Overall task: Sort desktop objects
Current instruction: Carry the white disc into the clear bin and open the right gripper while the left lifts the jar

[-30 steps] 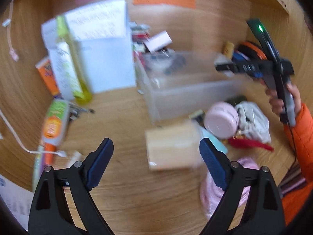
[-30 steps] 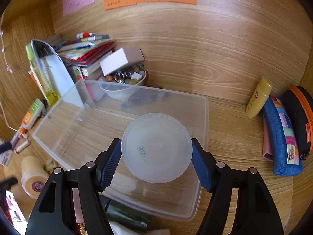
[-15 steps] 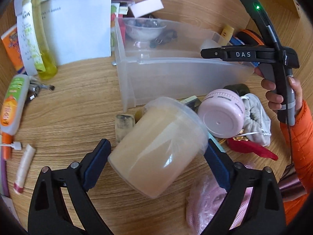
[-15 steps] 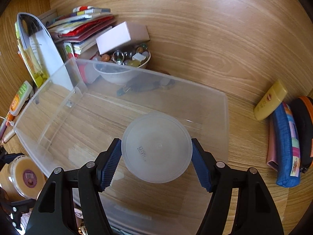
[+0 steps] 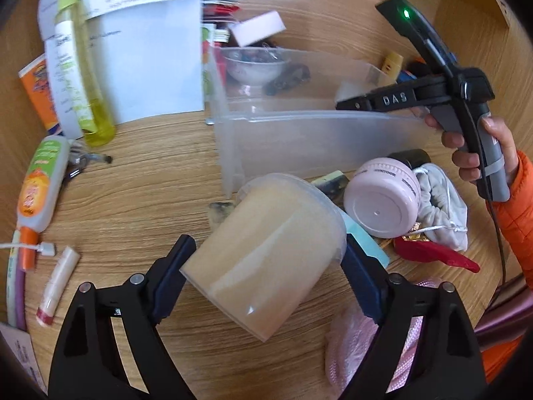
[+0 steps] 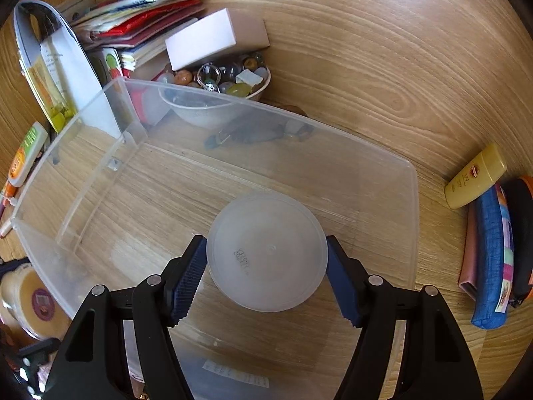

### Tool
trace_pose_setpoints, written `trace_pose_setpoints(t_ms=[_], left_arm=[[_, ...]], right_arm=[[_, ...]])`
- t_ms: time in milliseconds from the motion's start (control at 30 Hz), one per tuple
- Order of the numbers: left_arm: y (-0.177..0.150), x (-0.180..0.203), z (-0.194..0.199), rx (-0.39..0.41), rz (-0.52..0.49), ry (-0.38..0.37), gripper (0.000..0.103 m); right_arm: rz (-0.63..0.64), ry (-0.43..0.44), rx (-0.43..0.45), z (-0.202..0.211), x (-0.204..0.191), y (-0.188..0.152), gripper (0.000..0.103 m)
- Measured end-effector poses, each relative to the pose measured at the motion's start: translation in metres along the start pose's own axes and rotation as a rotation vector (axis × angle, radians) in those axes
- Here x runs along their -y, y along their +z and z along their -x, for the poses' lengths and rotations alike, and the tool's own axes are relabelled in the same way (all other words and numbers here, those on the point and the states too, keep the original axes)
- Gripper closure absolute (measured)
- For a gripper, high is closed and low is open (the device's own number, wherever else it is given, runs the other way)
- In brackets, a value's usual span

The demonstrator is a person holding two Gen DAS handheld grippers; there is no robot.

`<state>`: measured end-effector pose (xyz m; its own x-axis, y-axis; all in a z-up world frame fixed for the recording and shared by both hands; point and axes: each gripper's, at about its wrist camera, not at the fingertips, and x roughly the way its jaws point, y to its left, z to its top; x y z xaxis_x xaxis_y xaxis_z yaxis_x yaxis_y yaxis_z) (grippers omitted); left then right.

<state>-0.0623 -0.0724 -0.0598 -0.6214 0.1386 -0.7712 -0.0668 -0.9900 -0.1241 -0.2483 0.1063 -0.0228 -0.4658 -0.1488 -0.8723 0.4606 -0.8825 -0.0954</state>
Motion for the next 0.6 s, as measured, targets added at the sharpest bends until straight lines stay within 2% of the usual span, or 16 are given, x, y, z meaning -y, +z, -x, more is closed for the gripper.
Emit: trace_pose_setpoints(t_ms=[333,500,600], left_arm=[[0.012,-0.016,0.045,0.116,0.067,0.027,0.017],[0.039,-0.014,0.057,0.171,0.050,0.046,0.017],[0.061,-0.010,0.054,0.180,0.039,0.026,0.017]], right_arm=[[0.019,-0.009,-0.041,-0.001,-0.002,0.003,0.036],[0.033,-0.014,-0.074,-0.003,-0.003,0.006,0.034],[0.040,-0.027,-0.096,-0.005,-0.005,0.007,0.034]])
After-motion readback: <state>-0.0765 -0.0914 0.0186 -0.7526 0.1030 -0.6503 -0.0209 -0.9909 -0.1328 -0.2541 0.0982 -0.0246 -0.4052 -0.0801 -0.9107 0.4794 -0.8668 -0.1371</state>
